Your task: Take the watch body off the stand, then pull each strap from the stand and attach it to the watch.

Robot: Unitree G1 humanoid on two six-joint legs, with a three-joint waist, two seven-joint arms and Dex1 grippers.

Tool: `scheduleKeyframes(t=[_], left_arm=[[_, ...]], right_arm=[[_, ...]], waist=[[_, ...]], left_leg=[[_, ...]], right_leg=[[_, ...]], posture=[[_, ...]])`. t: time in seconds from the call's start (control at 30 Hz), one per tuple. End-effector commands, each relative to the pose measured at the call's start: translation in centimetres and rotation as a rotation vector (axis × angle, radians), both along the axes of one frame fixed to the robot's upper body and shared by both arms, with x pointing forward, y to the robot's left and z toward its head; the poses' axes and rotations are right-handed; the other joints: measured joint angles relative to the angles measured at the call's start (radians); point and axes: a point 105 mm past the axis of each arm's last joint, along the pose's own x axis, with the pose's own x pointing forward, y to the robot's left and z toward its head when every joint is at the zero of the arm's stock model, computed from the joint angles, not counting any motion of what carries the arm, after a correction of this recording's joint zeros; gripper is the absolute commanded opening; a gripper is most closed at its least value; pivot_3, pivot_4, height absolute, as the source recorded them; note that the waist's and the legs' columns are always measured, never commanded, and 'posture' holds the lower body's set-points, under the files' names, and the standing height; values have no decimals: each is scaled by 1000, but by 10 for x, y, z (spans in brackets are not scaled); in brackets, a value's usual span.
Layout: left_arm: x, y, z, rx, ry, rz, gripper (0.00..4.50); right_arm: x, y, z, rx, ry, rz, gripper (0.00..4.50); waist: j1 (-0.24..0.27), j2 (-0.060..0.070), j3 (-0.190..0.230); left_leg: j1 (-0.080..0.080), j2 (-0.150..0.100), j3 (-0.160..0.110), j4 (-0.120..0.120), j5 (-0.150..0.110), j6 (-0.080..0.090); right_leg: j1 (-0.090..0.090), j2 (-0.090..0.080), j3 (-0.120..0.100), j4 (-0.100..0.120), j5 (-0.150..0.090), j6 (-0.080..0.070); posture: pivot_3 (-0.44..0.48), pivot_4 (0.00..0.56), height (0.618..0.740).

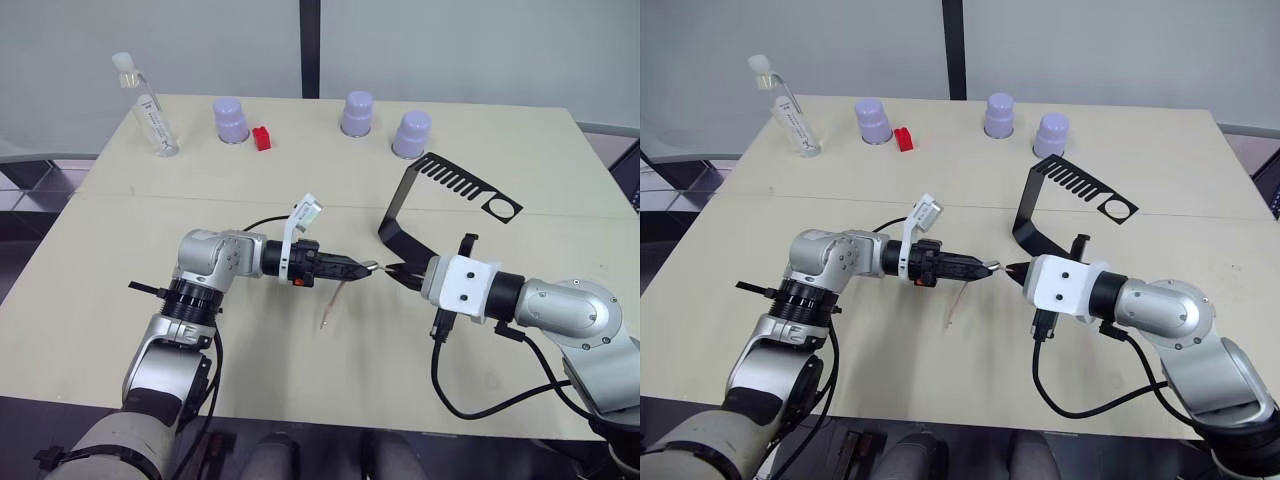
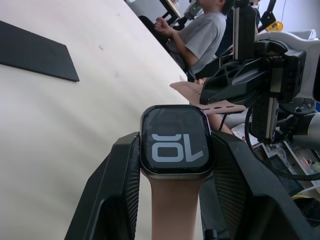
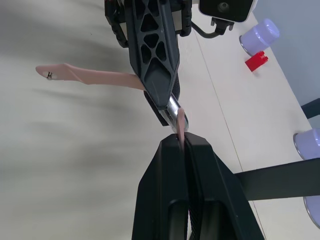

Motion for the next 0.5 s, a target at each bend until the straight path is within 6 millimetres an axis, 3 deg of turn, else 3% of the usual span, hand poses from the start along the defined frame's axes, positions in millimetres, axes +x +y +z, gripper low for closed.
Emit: scheduleKeyframes(t=[0.03,0.5], left_arm=[[-11,-11,14,-38,-57,-73,1581],[-11,-12,23,-63,-64,-71,1581]], right_arm=[[-7,9,5,0,-42,61,0],[-1,7,5,-29,-67,70,0]], waist=[[-1,0,0],[1,0,0]], left_leg=[[0,0,0,0,0,0],[0,0,0,0,0,0]], right_leg=[[0,0,0,0,0,0],[0,0,0,0,0,0]], posture=[[0,150,740],[0,150,740]])
